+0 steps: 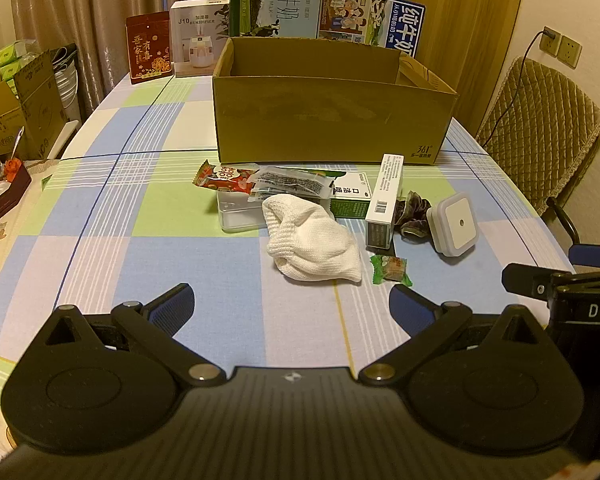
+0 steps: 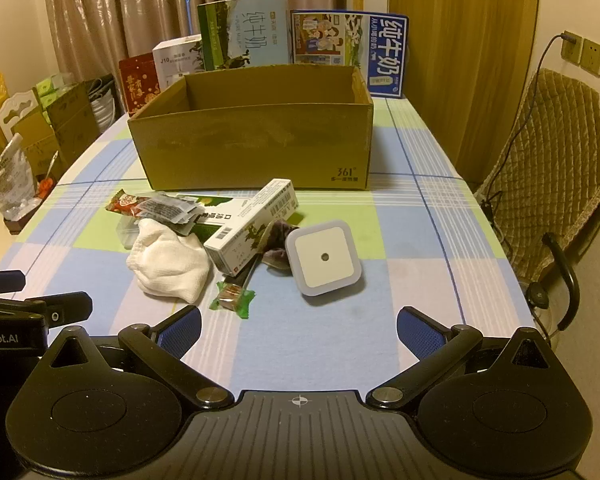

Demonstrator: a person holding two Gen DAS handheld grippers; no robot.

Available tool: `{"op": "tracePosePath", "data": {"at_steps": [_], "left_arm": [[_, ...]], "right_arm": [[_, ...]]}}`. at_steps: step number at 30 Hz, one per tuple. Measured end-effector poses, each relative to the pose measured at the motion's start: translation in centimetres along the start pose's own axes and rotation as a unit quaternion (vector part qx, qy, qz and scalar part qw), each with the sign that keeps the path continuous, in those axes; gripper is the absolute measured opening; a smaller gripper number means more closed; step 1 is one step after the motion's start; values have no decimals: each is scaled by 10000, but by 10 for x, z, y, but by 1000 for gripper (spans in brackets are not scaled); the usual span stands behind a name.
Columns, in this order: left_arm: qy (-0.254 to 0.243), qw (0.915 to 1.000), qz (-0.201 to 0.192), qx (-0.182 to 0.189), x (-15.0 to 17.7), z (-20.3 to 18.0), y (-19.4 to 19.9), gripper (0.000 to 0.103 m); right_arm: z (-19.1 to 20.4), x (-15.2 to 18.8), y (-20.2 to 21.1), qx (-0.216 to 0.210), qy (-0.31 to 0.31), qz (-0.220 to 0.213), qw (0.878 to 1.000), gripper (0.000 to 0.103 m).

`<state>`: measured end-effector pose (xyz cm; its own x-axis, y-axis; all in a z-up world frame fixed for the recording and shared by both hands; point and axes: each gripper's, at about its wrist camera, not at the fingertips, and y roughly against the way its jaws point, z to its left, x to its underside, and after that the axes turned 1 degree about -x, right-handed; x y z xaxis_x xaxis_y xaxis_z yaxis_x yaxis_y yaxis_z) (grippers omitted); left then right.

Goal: Organize objects

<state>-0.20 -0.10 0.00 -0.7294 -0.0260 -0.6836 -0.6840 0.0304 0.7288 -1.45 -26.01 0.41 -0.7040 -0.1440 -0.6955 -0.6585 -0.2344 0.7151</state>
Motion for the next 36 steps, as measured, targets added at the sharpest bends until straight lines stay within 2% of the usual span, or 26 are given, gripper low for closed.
{"op": "tracePosePath", "data": {"at_steps": [36], "left_arm": [[-18, 10000, 3, 38, 0, 0, -1, 102]], "right_arm": [[2, -1, -2, 18, 61, -4, 10000, 101]]}}
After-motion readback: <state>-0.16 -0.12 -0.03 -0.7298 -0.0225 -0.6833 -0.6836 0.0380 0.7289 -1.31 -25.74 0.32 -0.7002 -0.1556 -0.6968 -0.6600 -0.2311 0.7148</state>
